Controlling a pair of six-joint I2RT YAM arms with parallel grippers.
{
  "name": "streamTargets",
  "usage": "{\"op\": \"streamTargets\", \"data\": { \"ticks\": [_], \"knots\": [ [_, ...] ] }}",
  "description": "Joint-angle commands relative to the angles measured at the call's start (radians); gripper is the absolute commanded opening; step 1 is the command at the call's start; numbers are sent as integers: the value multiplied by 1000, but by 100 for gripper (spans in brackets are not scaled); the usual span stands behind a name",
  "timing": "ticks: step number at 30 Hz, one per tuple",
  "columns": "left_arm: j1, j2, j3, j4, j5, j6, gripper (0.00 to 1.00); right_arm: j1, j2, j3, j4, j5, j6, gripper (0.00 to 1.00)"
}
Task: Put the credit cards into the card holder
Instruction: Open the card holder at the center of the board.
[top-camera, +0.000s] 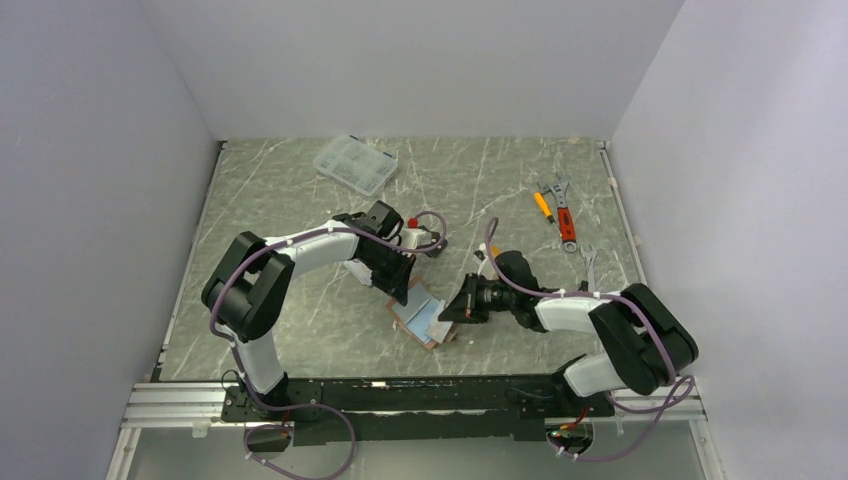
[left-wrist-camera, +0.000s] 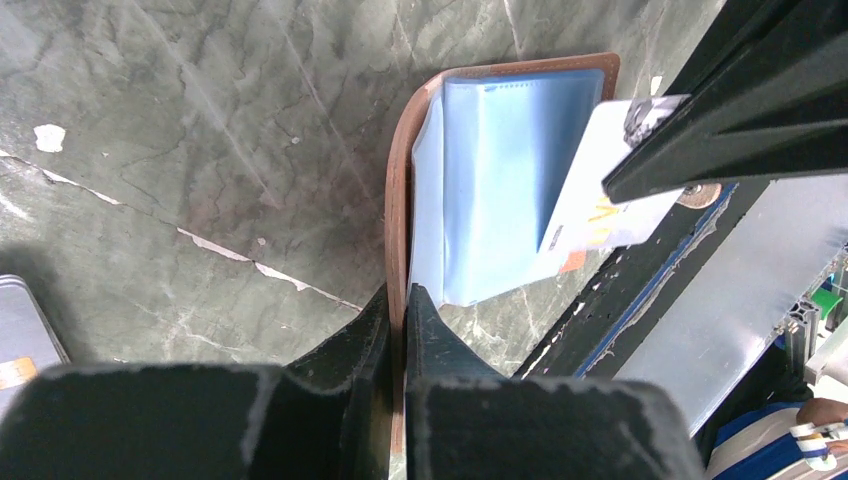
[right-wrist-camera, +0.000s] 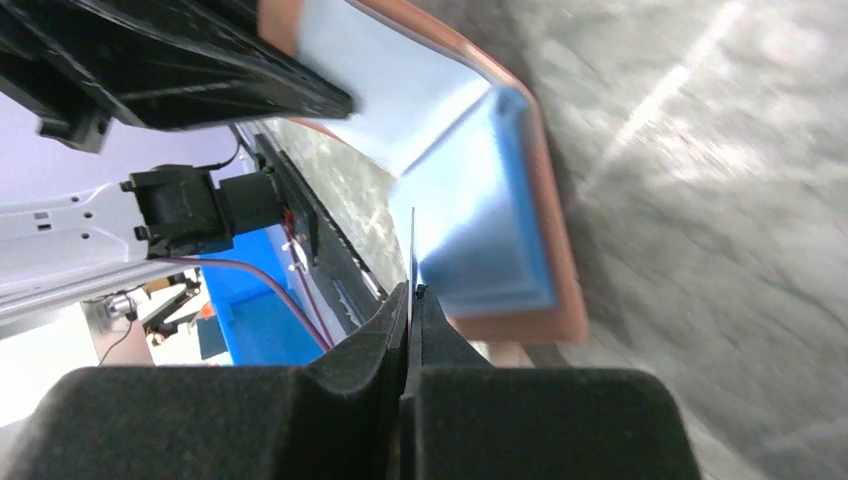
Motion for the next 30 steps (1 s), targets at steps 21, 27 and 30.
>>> {"op": "streamTargets", "data": {
  "ticks": [21, 27, 30],
  "knots": [
    [-32, -48, 12, 11, 15, -3, 11, -55, -110, -73, -9, -31, -27, 0],
    [-33, -56, 10, 11, 10, 3, 11, -68, -138, -76, -24, -38, -29, 0],
    [-36, -62, 7, 11, 7, 3, 11, -70, -123, -75, -3, -36, -18, 0]
  ]
}}
